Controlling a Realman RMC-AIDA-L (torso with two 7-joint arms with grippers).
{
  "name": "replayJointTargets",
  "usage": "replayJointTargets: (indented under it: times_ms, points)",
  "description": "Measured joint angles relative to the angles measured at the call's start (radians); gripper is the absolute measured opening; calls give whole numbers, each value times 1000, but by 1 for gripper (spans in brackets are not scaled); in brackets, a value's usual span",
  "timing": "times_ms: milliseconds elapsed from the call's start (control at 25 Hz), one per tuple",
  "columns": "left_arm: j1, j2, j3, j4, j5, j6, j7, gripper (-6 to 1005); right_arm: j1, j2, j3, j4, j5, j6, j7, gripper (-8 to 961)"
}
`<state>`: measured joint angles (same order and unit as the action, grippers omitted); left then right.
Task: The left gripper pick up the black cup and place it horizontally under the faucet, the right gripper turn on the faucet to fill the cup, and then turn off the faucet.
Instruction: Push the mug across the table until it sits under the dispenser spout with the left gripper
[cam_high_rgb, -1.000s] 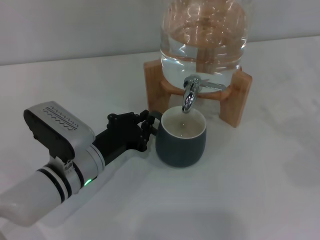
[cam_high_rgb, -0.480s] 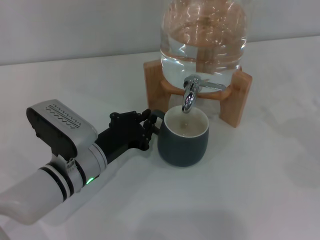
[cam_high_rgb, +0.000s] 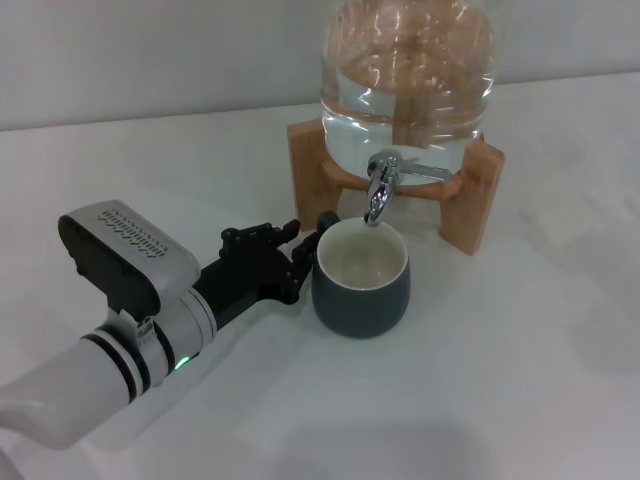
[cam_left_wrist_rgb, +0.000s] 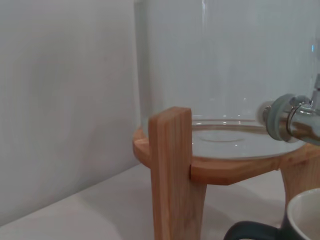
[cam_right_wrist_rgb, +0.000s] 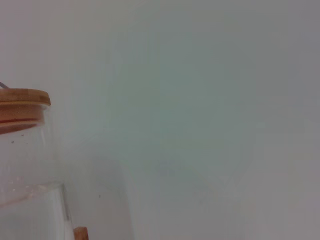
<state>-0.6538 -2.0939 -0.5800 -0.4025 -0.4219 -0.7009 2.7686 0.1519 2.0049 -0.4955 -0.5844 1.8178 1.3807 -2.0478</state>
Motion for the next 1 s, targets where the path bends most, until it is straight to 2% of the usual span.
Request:
replayJointTargets:
  times_ms: [720, 1000]
  points:
    - [11, 6, -12, 3, -7, 0, 3, 316, 3, -5, 2, 0, 0, -5, 0, 854]
    - [89, 14, -143, -16, -1, -65, 2, 351, -6, -13, 19, 0, -6, -10, 0, 854]
